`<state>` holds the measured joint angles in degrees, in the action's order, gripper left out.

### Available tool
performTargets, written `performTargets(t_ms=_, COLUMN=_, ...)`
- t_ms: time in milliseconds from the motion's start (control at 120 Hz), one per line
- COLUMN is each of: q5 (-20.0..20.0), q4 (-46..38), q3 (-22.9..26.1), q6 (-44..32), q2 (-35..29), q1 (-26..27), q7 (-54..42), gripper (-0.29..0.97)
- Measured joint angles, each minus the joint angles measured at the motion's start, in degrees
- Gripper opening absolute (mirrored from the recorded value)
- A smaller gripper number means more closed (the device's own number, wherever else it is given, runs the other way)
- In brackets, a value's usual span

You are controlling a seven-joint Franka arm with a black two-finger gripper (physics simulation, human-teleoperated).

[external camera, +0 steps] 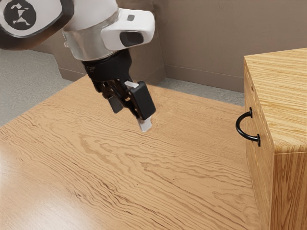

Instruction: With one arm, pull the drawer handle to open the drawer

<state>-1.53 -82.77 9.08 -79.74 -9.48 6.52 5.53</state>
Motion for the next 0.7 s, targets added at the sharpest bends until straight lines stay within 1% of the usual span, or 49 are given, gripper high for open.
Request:
performTargets(t_ms=25, q5=0.47, q4=-4.11, q3=0.07, q6=-1.61, q2=-1.5, q1=-2.92, q7=-0.06, gripper=0.68)
performTargets(t_ms=58, q5=1.08, q4=-8.93, q3=0.42, q6=-3.96, q2=-3.44, q1=-4.9, q7=-0.15, gripper=0.68)
performTargets(t_ms=133, q5=2.4, q4=-16.43, q3=1.47, q6=-9.01, q2=-7.12, q1=-6.07, q7=-0.32, gripper=0.68)
performTargets(t_ms=200, q5=3.07, q4=-19.83, q3=2.31, q6=-13.35, q2=-8.75, q1=-6.31, q7=-0.44, gripper=0.68)
performTargets(t_ms=367, q5=3.97, q4=-21.25, q3=4.25, q6=-24.47, q2=-6.41, q1=-7.28, q7=-0.1, gripper=0.68)
performTargets(t_ms=450, q5=4.2, q4=-21.16, q3=4.48, q6=-28.64, q2=-5.12, q1=-7.71, q7=1.48, gripper=0.68)
performTargets(t_ms=542, q5=4.29, q4=-20.9, q3=4.53, q6=-31.36, q2=-4.23, q1=-8.33, q7=3.79, gripper=0.68)
performTargets(t_ms=700, q5=4.35, q4=-20.3, q3=4.62, q6=-32.97, q2=-3.56, q1=-8.44, q7=8.2, gripper=0.68)
